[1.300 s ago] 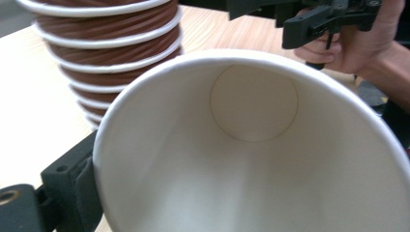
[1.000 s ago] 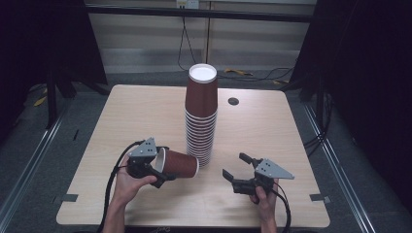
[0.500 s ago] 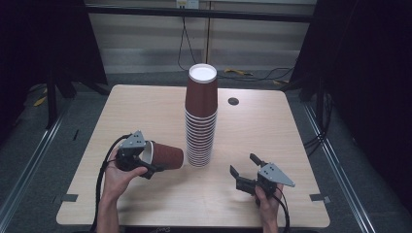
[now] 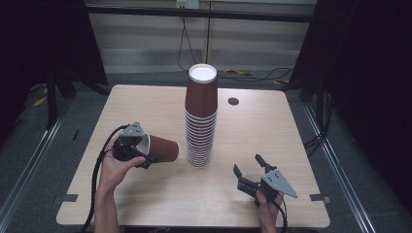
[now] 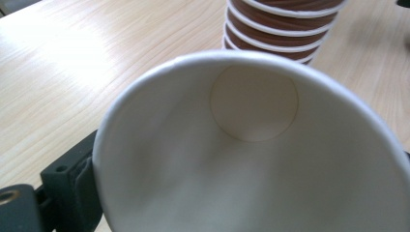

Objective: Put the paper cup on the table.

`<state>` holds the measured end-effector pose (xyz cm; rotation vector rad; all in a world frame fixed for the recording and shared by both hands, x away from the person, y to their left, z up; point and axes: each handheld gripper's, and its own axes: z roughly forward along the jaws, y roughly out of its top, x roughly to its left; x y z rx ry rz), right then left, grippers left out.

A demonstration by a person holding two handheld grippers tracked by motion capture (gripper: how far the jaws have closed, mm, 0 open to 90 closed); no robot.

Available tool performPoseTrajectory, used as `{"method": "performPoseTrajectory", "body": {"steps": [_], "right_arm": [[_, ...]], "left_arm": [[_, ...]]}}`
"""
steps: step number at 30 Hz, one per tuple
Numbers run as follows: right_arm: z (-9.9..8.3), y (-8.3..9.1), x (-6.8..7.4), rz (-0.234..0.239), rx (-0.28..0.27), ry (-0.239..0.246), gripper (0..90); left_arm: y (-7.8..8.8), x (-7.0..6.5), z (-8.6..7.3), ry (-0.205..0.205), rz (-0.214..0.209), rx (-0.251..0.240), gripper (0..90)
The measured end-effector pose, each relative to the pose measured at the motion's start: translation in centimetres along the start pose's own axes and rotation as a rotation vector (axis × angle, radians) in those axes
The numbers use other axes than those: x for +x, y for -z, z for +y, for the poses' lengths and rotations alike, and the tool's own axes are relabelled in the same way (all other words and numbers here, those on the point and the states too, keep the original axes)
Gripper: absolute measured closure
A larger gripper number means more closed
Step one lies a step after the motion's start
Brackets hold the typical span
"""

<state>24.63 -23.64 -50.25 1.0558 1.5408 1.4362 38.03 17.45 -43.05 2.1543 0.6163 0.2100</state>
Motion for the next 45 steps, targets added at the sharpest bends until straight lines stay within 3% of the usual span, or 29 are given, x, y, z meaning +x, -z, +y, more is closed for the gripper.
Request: {"method": "performPoseTrajectory", "body": {"steps": [7,9,14,18,22,24,26,28,32,33,35,36,40,44,45], "right_arm": [[0.0,0.0,0.0,0.011,0.000,0.004,13.3],[0.0,0.0,0.0,0.003,-0.003,0.000,13.4],[-0.1,0.2,0.1,-0.015,-0.025,0.005,13.5],[-0.1,0.3,0.1,0.000,-0.036,0.004,13.5],[-0.2,0.5,0.1,0.010,-0.055,0.013,13.4],[-0.2,0.5,0.1,0.010,-0.054,0.011,13.4],[-0.2,0.5,0.1,0.017,-0.055,0.012,13.4],[-0.2,0.5,0.1,0.023,-0.053,0.012,13.4],[-0.2,0.5,0.0,0.028,-0.053,0.013,13.4],[-0.2,0.5,0.1,0.028,-0.052,0.011,13.4],[-0.2,0.5,0.1,0.027,-0.054,0.012,13.4],[-0.2,0.5,0.1,0.028,-0.053,0.011,13.4],[-0.2,0.5,0.0,0.032,-0.052,0.013,13.5],[-0.2,0.5,0.0,0.037,-0.052,0.013,13.5],[-0.2,0.5,0.0,0.037,-0.051,0.011,13.4]], "left_arm": [[-0.1,0.8,0.5,0.017,0.008,0.041,3.5],[-0.1,1.1,0.7,0.025,0.033,0.053,3.5],[0.2,1.4,1.5,0.000,0.044,0.074,3.5],[-0.1,1.9,2.1,-0.002,0.043,0.097,3.4],[-1.0,2.5,2.7,-0.018,0.056,0.159,3.4],[-1.2,2.7,3.0,-0.009,0.048,0.166,3.4],[-1.3,3.0,3.5,-0.035,0.037,0.201,3.3],[-1.5,3.2,3.9,-0.049,0.056,0.239,3.2],[-2.2,3.5,4.4,-0.030,0.062,0.281,3.3],[-2.4,3.7,4.5,-0.046,0.062,0.309,3.2],[-2.6,3.8,4.7,-0.035,0.080,0.316,3.2],[-2.7,3.9,4.9,-0.062,0.075,0.344,3.2],[-3.1,3.9,5.4,-0.069,0.062,0.381,2.8],[-4.2,3.4,5.8,-0.108,0.052,0.470,2.4],[-4.5,3.4,5.8,-0.105,0.043,0.466,2.3]]}}
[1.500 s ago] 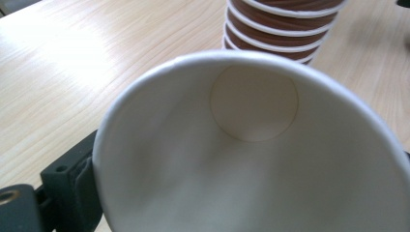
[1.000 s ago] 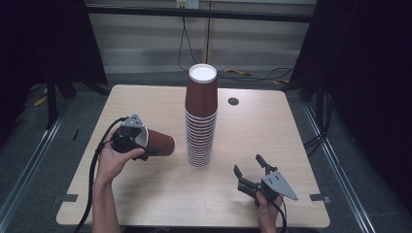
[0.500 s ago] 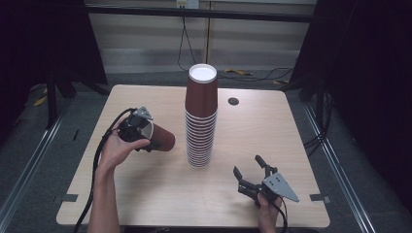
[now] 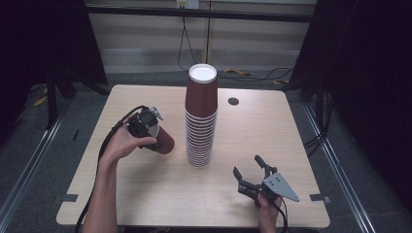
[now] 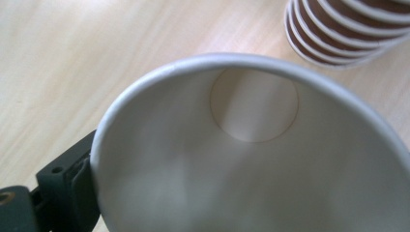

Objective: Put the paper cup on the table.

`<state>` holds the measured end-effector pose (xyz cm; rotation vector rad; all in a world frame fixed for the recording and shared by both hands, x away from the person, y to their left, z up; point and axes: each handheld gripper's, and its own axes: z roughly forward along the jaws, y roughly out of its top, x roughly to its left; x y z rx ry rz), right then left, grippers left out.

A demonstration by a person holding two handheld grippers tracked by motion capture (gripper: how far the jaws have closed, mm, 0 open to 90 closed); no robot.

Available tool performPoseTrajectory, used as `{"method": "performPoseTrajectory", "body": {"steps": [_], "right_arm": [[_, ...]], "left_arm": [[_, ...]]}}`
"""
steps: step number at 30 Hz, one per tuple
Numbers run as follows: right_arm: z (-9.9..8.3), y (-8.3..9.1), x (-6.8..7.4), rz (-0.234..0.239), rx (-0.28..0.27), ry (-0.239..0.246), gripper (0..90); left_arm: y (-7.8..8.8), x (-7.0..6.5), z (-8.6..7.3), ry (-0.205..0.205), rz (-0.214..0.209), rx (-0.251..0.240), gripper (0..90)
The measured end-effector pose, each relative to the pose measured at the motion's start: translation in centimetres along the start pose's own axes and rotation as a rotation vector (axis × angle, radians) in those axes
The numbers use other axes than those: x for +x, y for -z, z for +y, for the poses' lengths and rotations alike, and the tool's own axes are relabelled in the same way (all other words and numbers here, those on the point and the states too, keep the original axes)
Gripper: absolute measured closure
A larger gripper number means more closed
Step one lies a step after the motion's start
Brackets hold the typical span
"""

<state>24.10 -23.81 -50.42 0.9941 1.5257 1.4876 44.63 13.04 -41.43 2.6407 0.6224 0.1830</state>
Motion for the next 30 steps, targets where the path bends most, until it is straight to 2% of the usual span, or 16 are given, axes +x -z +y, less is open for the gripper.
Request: {"method": "performPoseTrajectory", "body": {"steps": [2,4,14,16,17,20,23,25,29,30], "right_arm": [[0.0,0.0,0.0,0.001,-0.001,0.001,13.4],[0.0,0.0,0.0,0.003,-0.001,0.000,13.4],[0.0,0.0,0.0,0.006,-0.002,0.000,13.5],[0.0,0.0,0.0,0.007,-0.002,0.000,13.4],[0.0,0.0,0.0,0.007,-0.002,0.000,13.4],[0.0,0.0,0.0,0.007,-0.003,0.000,13.3],[0.0,0.0,0.0,0.007,-0.002,0.000,13.3],[0.0,0.0,0.0,0.007,-0.003,0.000,13.4],[0.0,0.0,0.0,0.006,-0.002,0.000,13.4],[0.0,0.0,0.0,0.007,-0.002,0.000,13.4]], "left_arm": [[-0.4,0.0,0.2,0.008,-0.004,0.016,2.0],[-0.9,0.0,0.3,0.005,0.012,0.054,1.8],[-1.2,0.4,0.3,0.031,-0.011,-0.025,0.9],[-1.4,0.4,0.1,0.048,-0.013,-0.066,0.9],[-1.4,0.5,0.0,0.024,-0.016,-0.067,1.4],[-1.6,0.6,-0.3,0.053,-0.022,-0.124,2.1],[-1.8,0.6,-0.4,0.051,-0.015,-0.148,2.3],[-1.9,0.5,-0.4,0.041,-0.023,-0.148,2.8],[-2.4,0.5,-0.5,0.070,-0.029,-0.190,4.2],[-2.4,0.6,-0.6,0.063,-0.036,-0.184,4.3]]}}
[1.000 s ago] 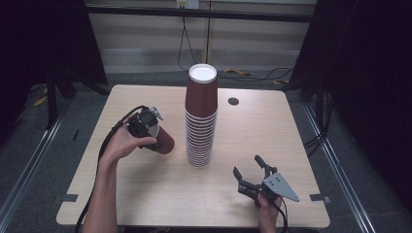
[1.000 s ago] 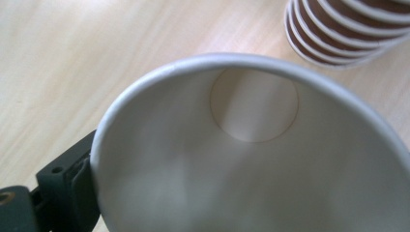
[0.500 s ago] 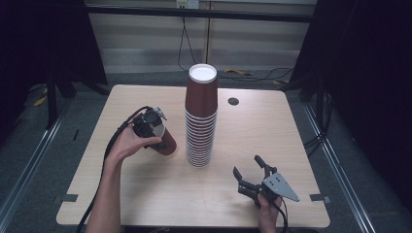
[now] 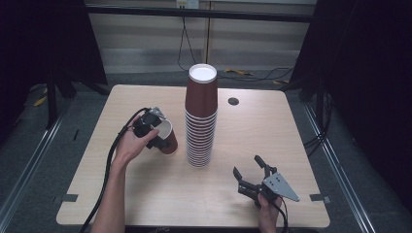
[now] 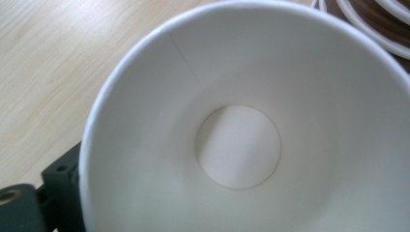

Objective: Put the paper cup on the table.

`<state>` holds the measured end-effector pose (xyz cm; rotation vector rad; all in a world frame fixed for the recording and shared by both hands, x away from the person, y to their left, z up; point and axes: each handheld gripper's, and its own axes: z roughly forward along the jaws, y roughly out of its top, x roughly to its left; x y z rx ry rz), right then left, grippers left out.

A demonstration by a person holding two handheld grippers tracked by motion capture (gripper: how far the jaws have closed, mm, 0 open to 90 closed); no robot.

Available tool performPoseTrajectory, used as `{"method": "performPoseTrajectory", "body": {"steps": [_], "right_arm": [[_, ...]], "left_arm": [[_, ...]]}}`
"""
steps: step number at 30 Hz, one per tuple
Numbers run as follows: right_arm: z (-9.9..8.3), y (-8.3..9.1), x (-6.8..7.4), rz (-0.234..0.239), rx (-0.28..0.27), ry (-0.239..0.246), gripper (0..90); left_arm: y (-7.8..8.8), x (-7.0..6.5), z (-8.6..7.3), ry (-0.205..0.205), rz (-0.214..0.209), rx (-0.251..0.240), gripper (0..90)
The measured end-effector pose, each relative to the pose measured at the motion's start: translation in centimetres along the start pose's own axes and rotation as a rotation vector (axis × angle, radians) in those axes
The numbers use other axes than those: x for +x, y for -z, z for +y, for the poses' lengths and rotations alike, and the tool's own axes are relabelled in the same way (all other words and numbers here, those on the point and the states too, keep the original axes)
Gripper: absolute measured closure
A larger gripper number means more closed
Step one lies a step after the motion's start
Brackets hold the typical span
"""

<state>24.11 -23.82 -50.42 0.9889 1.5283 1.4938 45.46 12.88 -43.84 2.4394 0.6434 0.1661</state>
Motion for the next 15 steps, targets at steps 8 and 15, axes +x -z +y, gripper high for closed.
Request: {"method": "performPoseTrajectory", "body": {"steps": [8,15], "right_arm": [[0.0,0.0,0.0,0.000,0.000,0.000,13.4],[0.0,0.0,0.0,0.002,0.000,0.000,13.5]], "left_arm": [[-0.6,-0.1,-0.7,0.029,-0.013,-0.066,9.8],[-0.7,-0.4,-1.1,-0.010,0.000,-0.074,12.0]]}}
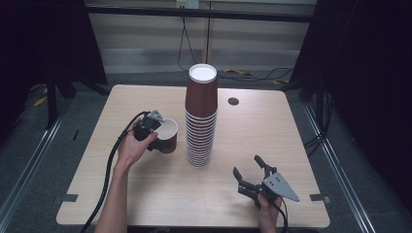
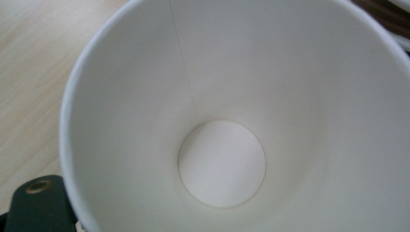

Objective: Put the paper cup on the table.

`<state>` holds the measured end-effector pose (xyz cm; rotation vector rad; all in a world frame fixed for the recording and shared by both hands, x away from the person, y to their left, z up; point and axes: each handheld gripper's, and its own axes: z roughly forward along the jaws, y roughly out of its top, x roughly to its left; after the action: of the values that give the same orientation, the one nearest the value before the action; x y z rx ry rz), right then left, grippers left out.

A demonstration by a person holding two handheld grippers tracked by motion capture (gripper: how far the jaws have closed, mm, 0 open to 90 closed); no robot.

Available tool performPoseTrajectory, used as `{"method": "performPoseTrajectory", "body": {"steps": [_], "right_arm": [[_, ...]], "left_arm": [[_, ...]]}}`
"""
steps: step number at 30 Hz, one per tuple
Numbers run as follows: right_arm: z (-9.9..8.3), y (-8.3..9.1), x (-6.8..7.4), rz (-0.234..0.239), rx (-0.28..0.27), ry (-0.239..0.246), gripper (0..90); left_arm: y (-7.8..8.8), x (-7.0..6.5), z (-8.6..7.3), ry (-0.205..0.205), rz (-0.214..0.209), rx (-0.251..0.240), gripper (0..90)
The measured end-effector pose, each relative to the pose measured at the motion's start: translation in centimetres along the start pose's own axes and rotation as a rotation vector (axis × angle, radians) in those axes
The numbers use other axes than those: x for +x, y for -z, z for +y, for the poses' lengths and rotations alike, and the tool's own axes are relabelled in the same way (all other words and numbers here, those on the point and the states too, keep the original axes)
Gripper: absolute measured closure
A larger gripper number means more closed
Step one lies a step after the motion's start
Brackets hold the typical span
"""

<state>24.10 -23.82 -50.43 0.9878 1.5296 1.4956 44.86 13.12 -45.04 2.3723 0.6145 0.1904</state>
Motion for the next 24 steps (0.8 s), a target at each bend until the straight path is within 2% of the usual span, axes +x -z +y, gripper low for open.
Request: {"method": "performPoseTrajectory", "body": {"steps": [1,2,4,5,6,8,14,17,19,21,24], "right_arm": [[0.0,0.0,0.0,-0.001,0.001,-0.001,13.5],[0.0,0.0,0.0,0.000,0.000,-0.001,13.5],[0.0,0.0,0.0,0.000,0.000,0.000,13.5],[0.0,0.0,0.0,0.000,0.000,-0.001,13.5],[0.0,0.0,0.0,0.000,0.000,0.000,13.5],[0.0,0.0,0.0,0.000,0.000,-0.001,13.5],[0.0,0.0,0.0,0.001,-0.001,0.002,13.5],[0.0,0.0,0.0,0.003,0.000,0.000,13.6],[0.0,0.0,0.0,0.010,0.000,0.000,13.9],[0.0,0.0,0.0,0.015,0.001,0.000,13.9],[0.0,0.0,0.0,0.015,0.001,0.000,13.8]], "left_arm": [[-0.1,0.0,-0.1,-0.003,-0.008,-0.007,11.9],[-0.4,-0.3,-0.2,0.034,-0.006,-0.036,12.0],[-0.4,-0.2,-0.4,0.015,-0.014,-0.028,12.0],[-0.6,-0.4,-0.6,0.057,-0.019,-0.063,12.1],[-0.5,-0.2,-0.8,0.034,-0.024,-0.045,12.3],[-0.7,-0.3,-1.1,0.048,-0.023,-0.062,13.0],[-1.2,-0.1,-2.1,0.084,-0.045,-0.064,15.3],[-1.2,-0.2,-2.6,0.095,-0.047,-0.093,15.4],[-1.2,-0.3,-3.0,0.126,-0.043,-0.119,15.4],[-1.3,-0.4,-3.4,0.138,-0.048,-0.151,15.2],[-1.6,-0.4,-4.0,0.140,-0.036,-0.150,15.3]]}}
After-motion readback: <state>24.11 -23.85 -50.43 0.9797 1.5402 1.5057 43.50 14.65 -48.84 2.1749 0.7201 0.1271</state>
